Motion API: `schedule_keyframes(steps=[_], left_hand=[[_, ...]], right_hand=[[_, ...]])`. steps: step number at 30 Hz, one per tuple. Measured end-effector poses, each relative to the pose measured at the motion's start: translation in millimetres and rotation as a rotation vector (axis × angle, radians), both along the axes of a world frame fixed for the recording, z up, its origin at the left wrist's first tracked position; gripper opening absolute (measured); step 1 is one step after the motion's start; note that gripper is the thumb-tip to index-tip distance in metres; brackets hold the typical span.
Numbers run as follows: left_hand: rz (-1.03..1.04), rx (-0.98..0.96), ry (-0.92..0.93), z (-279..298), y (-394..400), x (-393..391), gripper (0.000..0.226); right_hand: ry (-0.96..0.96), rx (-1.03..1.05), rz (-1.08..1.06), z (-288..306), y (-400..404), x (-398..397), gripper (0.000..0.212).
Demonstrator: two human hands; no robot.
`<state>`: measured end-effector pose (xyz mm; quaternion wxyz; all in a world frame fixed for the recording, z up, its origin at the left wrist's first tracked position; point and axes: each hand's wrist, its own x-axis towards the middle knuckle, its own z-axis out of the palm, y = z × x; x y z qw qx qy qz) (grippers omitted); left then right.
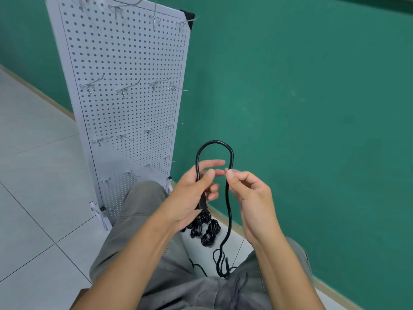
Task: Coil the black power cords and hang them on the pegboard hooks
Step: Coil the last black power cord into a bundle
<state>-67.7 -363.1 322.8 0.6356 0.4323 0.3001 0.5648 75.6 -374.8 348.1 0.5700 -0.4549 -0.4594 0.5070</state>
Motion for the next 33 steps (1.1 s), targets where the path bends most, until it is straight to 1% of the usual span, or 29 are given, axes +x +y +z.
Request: schedule_keyframes(steps=[2,3,7,9,11,12,13,15,16,18,22,25,30,31,33], left_hand=[[0.007,0.053,0.115,1,0,-3,0.032],[-0.016,0.065,0.135,2,-1,-5,0.032],[-0.173,0.004,-0.003,10,-6,-7,0.032],[-0.212,-0.022,-0.002,12,-7,-9,0.031],[-0.239,-0.039,0.003,14,-7,-12,0.030],[-0.255,-0.049,-0.011,16,-8,-12,0.031],[-0.277,-0.060,-0.025,19,-10,-10,0.032],[-0.327,-0.073,-0.044,24,-14,-4,0.034],[-0.350,-0.077,-0.057,26,-16,-1,0.034],[-0.391,-0.081,-0.097,29,-19,2,0.032],[-0.409,-0.079,-0.172,34,-21,1,0.030],[-0.402,-0.070,-0.240,35,-24,6,0.025],[-0.358,-0.026,-0.208,26,-20,11,0.029],[-0.371,-0.023,-0.209,25,-19,8,0.031],[-0.427,-0.007,-0.222,22,-16,3,0.027]], right_hand=[[-0.116,0.026,-0.020,6,0,1,0.014],[-0.155,0.040,-0.022,9,1,2,0.015],[-0.344,0.113,-0.009,19,5,7,0.015],[-0.418,0.138,-0.022,23,7,9,0.013],[-0.459,0.166,-0.046,28,9,11,0.007],[-0.425,0.185,-0.014,30,11,12,0.014],[-0.341,0.192,0.070,31,13,13,0.026],[-0.122,0.172,0.303,35,15,13,0.046],[-0.051,0.162,0.393,37,15,11,0.050],[0.014,0.130,0.481,41,14,9,0.053],[0.098,0.096,0.524,43,18,5,0.052],[0.152,0.076,0.502,42,20,5,0.046],[0.219,0.059,0.450,35,26,11,0.043],[0.231,0.063,0.434,35,28,12,0.042],[0.234,0.073,0.404,36,30,14,0.039]])
